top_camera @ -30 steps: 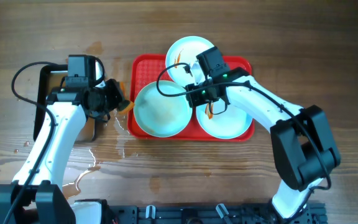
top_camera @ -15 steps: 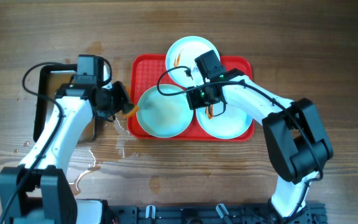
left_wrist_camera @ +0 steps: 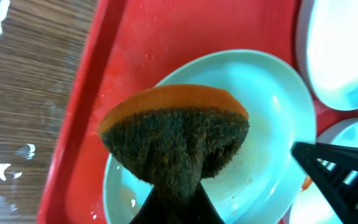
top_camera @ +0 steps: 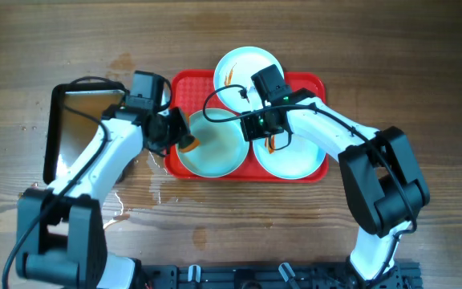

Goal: Clean dirty plates on tray and stack at the side
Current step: 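Bring the sponge back onto the lower-left plate with the left gripper, then scrub the lower-left plate with the sponge while the right gripper holds the rim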

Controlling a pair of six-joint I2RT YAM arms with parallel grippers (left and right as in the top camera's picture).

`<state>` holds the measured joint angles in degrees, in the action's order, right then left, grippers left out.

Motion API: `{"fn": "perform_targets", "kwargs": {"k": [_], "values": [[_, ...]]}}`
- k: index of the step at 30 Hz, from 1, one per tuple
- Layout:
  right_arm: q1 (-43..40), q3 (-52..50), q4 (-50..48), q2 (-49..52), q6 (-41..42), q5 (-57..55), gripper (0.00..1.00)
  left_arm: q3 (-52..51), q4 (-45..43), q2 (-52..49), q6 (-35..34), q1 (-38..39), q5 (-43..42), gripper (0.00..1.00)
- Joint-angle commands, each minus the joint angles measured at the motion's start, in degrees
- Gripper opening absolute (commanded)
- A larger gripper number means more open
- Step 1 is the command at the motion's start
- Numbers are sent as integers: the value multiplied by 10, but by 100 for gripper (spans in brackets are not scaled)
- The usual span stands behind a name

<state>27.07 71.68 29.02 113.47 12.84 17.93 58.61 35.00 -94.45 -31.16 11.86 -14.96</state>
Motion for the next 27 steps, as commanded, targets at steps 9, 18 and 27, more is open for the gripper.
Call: {"fn": "perform_targets", "kwargs": {"k": [9, 18, 27], "values": [[1, -1, -5, 11, 8, 1, 4, -5, -73, -63, -54, 71, -11, 4], [1, -1, -4, 11, 8, 1, 4, -5, -117, -115, -54, 120, 11, 4], [1, -1, -3, 11, 7, 0, 4, -5, -54, -122, -53, 120, 190, 4]]}}
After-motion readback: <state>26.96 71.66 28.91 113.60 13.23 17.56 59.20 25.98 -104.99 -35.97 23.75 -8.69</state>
